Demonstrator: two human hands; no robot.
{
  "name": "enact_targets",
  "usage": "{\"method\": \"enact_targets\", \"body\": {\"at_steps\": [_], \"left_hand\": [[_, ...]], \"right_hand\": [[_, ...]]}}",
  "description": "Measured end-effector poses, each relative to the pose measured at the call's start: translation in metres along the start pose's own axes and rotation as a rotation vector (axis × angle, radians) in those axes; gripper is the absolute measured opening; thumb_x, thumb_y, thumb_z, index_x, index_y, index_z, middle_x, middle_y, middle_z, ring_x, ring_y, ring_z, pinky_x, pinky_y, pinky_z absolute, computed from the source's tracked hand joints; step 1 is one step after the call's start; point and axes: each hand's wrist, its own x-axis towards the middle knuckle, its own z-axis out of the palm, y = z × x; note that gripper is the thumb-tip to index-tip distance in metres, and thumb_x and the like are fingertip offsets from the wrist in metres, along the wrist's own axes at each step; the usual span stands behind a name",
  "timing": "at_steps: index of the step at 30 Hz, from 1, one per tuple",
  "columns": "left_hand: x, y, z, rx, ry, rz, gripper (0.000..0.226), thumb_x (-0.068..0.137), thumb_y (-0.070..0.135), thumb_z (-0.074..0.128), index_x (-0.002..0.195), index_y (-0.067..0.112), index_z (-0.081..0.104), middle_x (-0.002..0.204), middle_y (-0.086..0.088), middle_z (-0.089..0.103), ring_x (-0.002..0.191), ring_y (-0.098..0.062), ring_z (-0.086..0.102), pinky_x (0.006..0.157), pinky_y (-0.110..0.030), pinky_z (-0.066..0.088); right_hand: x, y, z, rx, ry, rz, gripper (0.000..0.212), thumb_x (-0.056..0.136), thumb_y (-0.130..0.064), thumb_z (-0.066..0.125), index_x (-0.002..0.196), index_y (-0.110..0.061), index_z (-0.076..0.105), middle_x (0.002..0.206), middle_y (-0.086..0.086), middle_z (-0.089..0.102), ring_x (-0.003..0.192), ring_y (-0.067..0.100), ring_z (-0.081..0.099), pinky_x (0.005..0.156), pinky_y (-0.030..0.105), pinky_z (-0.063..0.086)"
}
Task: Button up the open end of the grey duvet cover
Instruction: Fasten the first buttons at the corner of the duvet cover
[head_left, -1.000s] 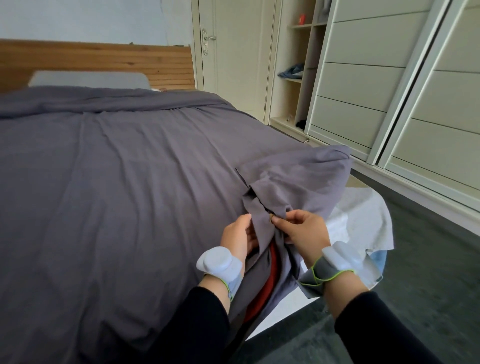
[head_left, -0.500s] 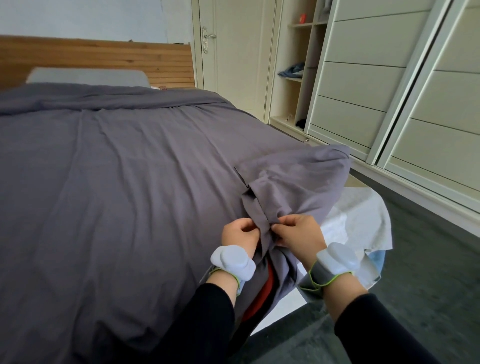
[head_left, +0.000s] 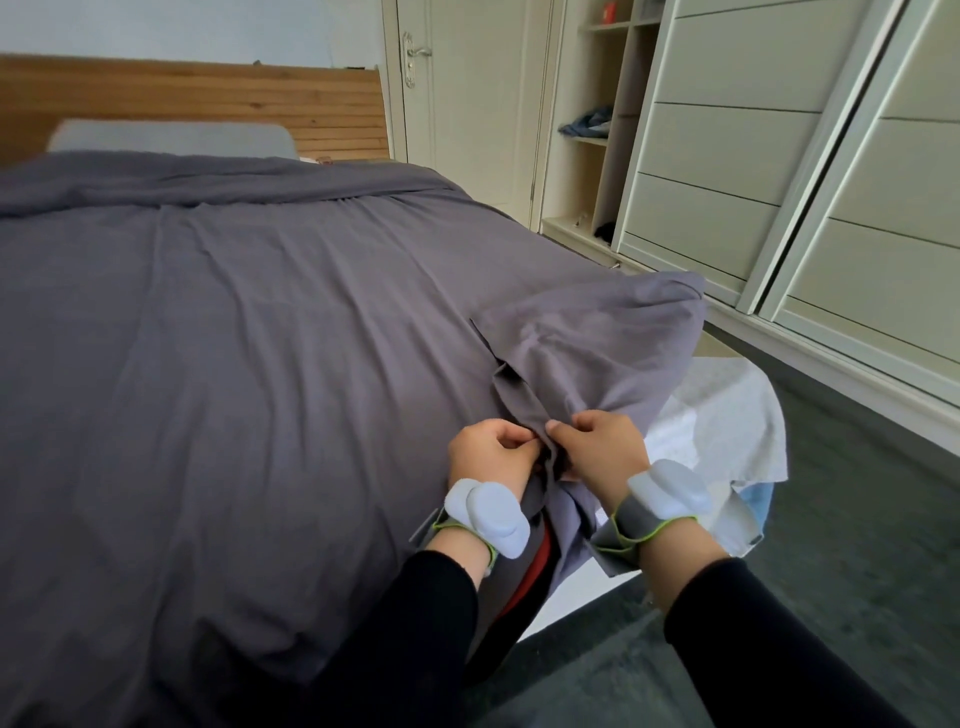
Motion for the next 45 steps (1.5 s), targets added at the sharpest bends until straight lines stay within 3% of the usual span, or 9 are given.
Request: {"method": "enact_targets", "body": {"at_steps": [9,15,22,26,31,36,40,43,45], "left_hand": [[0.001,0.016,-0.001,-0.565,-0.165,-0.432,0.023,0.091,0.004,0.052,0.069,0.009,0.057,0.055,-0.004,0.063,0.035,-0.003,0.059,0.048,-0.011,0.051],[0.006,0.012,-0.004,-0.837,-0.249,-0.617,0.017,0.091,0.005,0.052,0.075,0.005,0.058,0.039,0.001,0.062,0.034,-0.004,0.059,0.039,-0.012,0.048],[0.009,0.014,-0.011,-0.246,-0.171,-0.307,0.024,0.089,0.03,0.058,0.074,0.011,0.059,0.048,0.001,0.061,0.029,-0.004,0.051,0.039,-0.014,0.046],[-0.008,0.012,-0.033,0.242,-0.297,-0.079,0.055,0.059,0.071,0.063,0.08,0.019,0.061,0.071,0.006,0.066,0.058,-0.01,0.059,0.057,-0.025,0.048],[-0.026,-0.001,-0.055,0.618,-0.463,0.109,0.031,0.071,0.036,0.075,0.093,0.018,0.062,0.078,0.009,0.058,0.071,-0.011,0.053,0.061,-0.019,0.038],[-0.041,-0.009,-0.059,0.614,-0.288,0.137,0.013,0.088,0.028,0.057,0.085,0.016,0.052,0.068,0.007,0.048,0.076,-0.019,0.048,0.06,-0.025,0.03],[-0.049,-0.019,-0.061,0.412,-0.201,-0.004,0.025,0.093,0.03,0.048,0.109,0.012,0.056,0.084,0.003,0.058,0.085,-0.02,0.053,0.07,-0.025,0.032],[-0.051,-0.024,-0.06,0.198,-0.055,-0.079,0.03,0.094,0.029,0.047,0.115,0.01,0.058,0.106,-0.007,0.063,0.1,-0.027,0.057,0.078,-0.024,0.035],[-0.053,-0.022,-0.06,0.073,0.01,-0.131,0.027,0.092,0.035,0.05,0.098,0.013,0.064,0.084,-0.005,0.064,0.088,-0.029,0.059,0.071,-0.023,0.04]], "right_hand": [[0.001,0.006,-0.005,0.063,-0.066,-0.008,0.047,0.086,-0.029,0.064,0.049,-0.014,0.04,0.056,0.013,0.044,0.06,0.024,0.044,0.065,0.042,0.051],[0.005,0.007,-0.004,0.505,-0.247,0.247,0.035,0.09,-0.024,0.061,0.057,-0.017,0.052,0.051,0.0,0.043,0.043,0.008,0.041,0.036,0.013,0.039],[0.005,0.007,-0.008,0.672,-0.251,0.325,0.027,0.091,-0.03,0.059,0.066,-0.019,0.055,0.046,-0.004,0.051,0.039,0.008,0.048,0.04,0.015,0.043],[-0.006,0.01,-0.024,0.481,-0.265,0.226,0.026,0.087,-0.036,0.062,0.07,-0.016,0.058,0.053,-0.001,0.06,0.042,0.01,0.057,0.045,0.019,0.048],[-0.033,0.025,-0.032,0.015,-0.277,0.03,0.025,0.07,-0.034,0.076,0.073,-0.015,0.06,0.064,0.001,0.059,0.064,0.018,0.056,0.067,0.036,0.052],[-0.063,0.033,-0.017,-0.154,-0.2,0.01,0.045,0.059,-0.05,0.079,0.072,-0.02,0.047,0.078,0.001,0.056,0.063,0.016,0.053,0.048,0.024,0.035],[-0.076,0.04,0.0,-0.184,-0.173,0.018,0.038,0.07,-0.049,0.066,0.071,-0.022,0.04,0.083,0.003,0.055,0.065,0.023,0.052,0.049,0.027,0.03],[-0.08,0.043,0.009,-0.126,-0.189,0.089,0.027,0.081,-0.043,0.056,0.072,-0.022,0.041,0.07,-0.001,0.055,0.062,0.021,0.053,0.049,0.028,0.032],[-0.084,0.046,0.013,-0.05,-0.184,0.142,0.028,0.085,-0.047,0.051,0.07,-0.025,0.04,0.07,0.003,0.059,0.065,0.026,0.059,0.057,0.033,0.045]]}}
